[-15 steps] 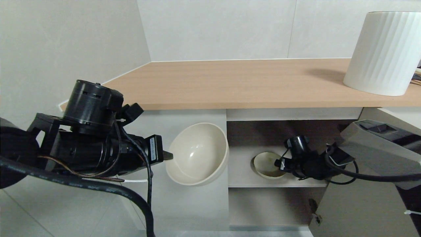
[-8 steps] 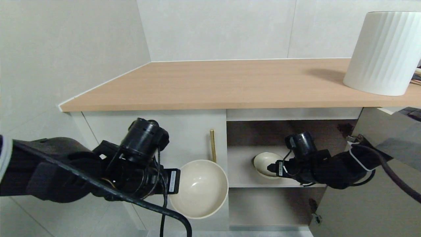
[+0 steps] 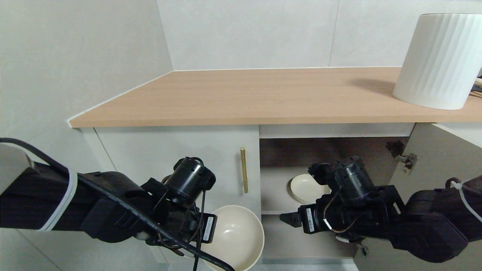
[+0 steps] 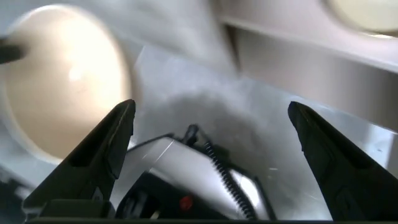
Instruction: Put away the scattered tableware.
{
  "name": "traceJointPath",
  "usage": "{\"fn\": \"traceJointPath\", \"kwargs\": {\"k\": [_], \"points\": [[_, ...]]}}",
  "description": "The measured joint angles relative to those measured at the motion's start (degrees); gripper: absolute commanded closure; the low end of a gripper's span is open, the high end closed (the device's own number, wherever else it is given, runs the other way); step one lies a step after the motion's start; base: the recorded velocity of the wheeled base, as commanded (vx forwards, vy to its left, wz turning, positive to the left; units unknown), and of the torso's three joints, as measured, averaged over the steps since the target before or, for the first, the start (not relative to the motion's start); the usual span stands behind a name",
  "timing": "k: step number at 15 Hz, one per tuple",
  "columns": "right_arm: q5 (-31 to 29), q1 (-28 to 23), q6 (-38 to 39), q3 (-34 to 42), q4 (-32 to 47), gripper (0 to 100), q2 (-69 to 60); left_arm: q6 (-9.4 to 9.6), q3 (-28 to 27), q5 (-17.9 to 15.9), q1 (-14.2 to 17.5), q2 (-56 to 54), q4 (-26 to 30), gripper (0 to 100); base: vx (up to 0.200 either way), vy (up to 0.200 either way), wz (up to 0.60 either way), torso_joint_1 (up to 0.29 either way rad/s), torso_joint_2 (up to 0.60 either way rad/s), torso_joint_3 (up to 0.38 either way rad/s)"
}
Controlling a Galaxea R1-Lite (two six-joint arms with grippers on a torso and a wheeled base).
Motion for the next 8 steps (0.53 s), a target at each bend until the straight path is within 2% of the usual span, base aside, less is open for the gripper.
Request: {"fn": "traceJointPath", "kwargs": {"k": [4, 8], "points": [[0.02, 5.22, 0.01, 1.11, -0.46, 0, -0.02, -0.02, -0.24, 0.99, -2.32, -0.16, -0.2, 100, 0.0, 0.0, 0.0, 0.0, 0.0, 0.0], [-0.71, 7.19, 0.15, -0.05, -1.44, 0, 2.43, 0.0, -0.16, 1.48, -4.51, -1.4, -0.16, 100, 0.0, 0.0, 0.0, 0.0, 0.0, 0.0]]}}
